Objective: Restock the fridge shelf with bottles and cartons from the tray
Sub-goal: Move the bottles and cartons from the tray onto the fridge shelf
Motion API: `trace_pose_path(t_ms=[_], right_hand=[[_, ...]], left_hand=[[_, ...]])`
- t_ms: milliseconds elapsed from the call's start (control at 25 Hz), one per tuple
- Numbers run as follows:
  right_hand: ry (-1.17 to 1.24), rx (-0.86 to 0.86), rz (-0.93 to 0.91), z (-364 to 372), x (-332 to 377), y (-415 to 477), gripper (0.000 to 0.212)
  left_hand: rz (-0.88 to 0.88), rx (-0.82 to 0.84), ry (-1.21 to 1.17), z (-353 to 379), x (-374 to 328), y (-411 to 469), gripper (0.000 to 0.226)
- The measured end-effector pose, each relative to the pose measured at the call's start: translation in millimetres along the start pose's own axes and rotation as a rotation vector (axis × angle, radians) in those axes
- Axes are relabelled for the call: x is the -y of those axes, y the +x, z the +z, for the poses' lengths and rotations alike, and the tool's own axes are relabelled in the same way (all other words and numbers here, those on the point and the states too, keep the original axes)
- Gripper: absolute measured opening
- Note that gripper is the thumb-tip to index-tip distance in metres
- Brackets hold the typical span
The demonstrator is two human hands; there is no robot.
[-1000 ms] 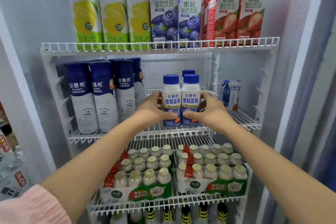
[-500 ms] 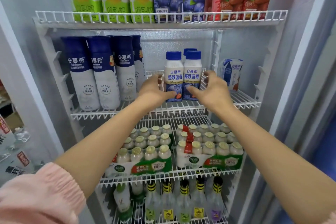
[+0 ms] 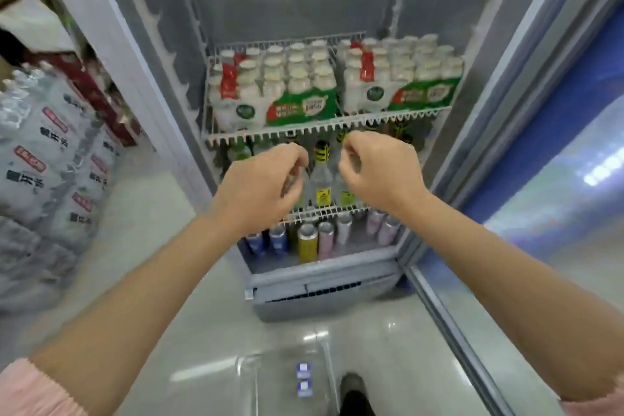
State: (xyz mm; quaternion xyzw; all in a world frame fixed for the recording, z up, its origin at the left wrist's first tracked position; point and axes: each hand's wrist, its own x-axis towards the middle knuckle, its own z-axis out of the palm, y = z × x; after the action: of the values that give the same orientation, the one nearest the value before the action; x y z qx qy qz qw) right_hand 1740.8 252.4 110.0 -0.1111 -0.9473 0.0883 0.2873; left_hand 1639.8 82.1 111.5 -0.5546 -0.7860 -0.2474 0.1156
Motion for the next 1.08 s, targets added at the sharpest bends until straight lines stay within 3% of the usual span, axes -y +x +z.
trace_pose_path(t_ms=[120,240,440,640,800,960,1080], right_hand=[[-0.051,0.43,0.091,76.9,3.5,-78.6,0.02],[-0.101,0.736,0.103,148.9,2.2,-151.9,0.022],[-0.172,1.135,0.049,274.3,-9.3,-266.0,0.031],[-0.182,1.353,-0.085,398.6,-36.4,-370.0,0.039],[-0.089,1.473,-0.006,489.1,-55.1,-429.7,0.05],[0.119,1.405,0.176,575.4,-64.9,-465.6,0.064],[0.155,1.357,0.141,621.1,-65.5,-481.1,0.067]], left_hand=[[-0.219,0.396,-0.005,68.7,19.0,-98.3,0.01],[-0.411,0.72,0.049,138.3,38.0,-184.2,0.021],[-0.48,1.114,0.071,264.4,48.3,-311.1,0.031],[-0.389,1.228,0.099,397.6,63.7,-400.5,0.038],[-0.392,1.313,0.087,489.5,79.6,-456.9,0.037],[-0.51,1.25,-0.006,572.5,98.0,-493.7,0.053],[-0.568,1.094,-0.05,615.6,106.2,-511.8,0.073]])
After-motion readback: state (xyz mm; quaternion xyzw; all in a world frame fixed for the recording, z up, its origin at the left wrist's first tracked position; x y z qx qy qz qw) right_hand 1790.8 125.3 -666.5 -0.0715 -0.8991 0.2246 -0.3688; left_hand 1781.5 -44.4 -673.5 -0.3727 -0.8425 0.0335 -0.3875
